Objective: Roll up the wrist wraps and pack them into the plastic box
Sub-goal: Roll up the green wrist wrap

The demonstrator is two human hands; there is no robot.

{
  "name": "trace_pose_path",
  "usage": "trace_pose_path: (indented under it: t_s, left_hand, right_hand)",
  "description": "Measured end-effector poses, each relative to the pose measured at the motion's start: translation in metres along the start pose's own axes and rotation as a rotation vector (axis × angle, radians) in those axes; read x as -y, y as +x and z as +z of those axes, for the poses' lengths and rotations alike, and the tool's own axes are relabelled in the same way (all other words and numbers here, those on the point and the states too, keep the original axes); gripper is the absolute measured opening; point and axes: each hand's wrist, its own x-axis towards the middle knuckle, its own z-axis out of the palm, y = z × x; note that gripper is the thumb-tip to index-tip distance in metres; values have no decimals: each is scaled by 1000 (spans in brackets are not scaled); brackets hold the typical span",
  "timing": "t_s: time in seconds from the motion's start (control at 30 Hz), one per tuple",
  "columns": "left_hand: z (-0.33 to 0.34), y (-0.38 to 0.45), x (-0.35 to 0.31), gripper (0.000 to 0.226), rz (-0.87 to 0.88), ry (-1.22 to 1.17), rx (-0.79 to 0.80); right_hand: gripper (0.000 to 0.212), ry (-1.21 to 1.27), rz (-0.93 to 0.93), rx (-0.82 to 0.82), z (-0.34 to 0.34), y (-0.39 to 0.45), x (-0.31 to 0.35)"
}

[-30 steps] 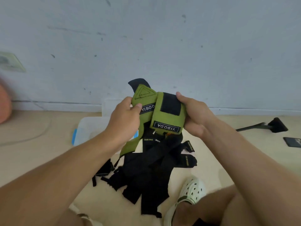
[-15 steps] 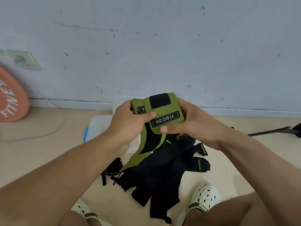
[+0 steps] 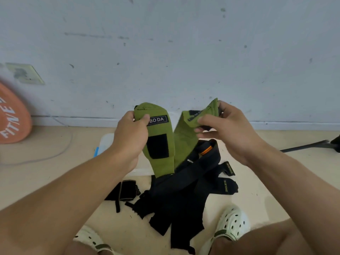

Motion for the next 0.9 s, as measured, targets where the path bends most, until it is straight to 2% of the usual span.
trace_pose_path:
  t_s: [0.1,0.17,0.3,0.43,0.53,0.6,0.73,0.83,0.9]
  left_hand:
    - [-3,-4,-4,8,79,8,51]
    - [-2,-10,-7,7,127,36,162]
    - [1,-16,-5,6,234,166,405]
    - [3,-15,-1,9,253,312,581]
    - [5,-17,2,18,275,279,641]
    - [6,-18,2,22,291,237,674]
    - [9,-17,2,8,331,212,559]
    - [12,-18,2,10,336,215,453]
    - [14,-19,4,11,325,214,448]
  right_hand:
    - [16,-279,22,-44,-16,6,-3]
    - [14,-499,27,-35,-23,6,-6]
    - [10,-589,-84,14,-23,3,-6]
    - [13,-472,-204,116,-22,2,-5]
    - [33,-303,-232,150,-22,1,-1]
    - [33,-198,-211,181,-21,0,1]
    - [28,-12,-114,228,-16,-3,1]
    - [38,104,9,264,-14,-5,3]
    - [42,167,52,272,-9,-7,3]
